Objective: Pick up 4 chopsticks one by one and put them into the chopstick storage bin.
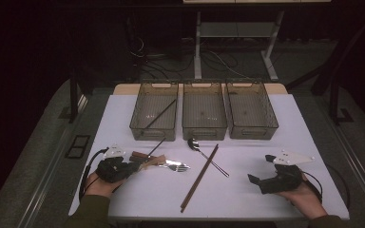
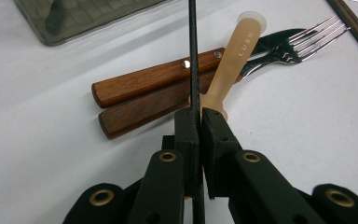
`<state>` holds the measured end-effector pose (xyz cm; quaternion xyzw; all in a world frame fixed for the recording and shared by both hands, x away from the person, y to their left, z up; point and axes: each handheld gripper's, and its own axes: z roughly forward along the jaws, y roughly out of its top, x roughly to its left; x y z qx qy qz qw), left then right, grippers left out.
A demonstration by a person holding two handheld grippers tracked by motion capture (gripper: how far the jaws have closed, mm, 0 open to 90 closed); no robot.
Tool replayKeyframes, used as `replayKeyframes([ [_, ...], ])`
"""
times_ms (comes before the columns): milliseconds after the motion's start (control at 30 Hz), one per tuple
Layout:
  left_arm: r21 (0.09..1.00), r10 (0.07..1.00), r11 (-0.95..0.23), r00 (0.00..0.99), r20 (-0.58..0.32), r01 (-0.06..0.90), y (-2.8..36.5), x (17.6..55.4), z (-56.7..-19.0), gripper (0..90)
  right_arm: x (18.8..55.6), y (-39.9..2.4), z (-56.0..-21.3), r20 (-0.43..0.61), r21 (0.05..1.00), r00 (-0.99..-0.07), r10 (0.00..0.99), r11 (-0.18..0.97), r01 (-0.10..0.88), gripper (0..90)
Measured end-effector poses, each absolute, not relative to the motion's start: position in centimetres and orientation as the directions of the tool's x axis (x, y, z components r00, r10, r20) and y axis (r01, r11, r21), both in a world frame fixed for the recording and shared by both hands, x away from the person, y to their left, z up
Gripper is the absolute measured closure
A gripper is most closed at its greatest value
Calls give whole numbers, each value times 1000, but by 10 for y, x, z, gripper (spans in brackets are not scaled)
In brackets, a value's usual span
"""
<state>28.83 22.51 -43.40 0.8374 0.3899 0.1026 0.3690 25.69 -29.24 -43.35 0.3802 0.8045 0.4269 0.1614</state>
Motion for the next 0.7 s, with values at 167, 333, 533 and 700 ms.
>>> replayKeyframes([
  [167, 702, 726, -425, 678, -113, 572, 225, 287, -430, 849, 257, -292, -433, 62, 811, -659, 749, 347, 471, 10],
  [333, 712, 724, -418, 680, -115, 564, 224, 285, -425, 848, 257, -293, -433, 61, 810, -661, 748, 350, 471, 9],
  [533, 716, 711, -428, 695, -110, 551, 222, 285, -421, 849, 257, -293, -433, 60, 810, -661, 748, 351, 471, 10],
  [700, 721, 706, -431, 700, -104, 542, 220, 285, -417, 849, 257, -293, -434, 57, 809, -663, 747, 354, 469, 10],
])
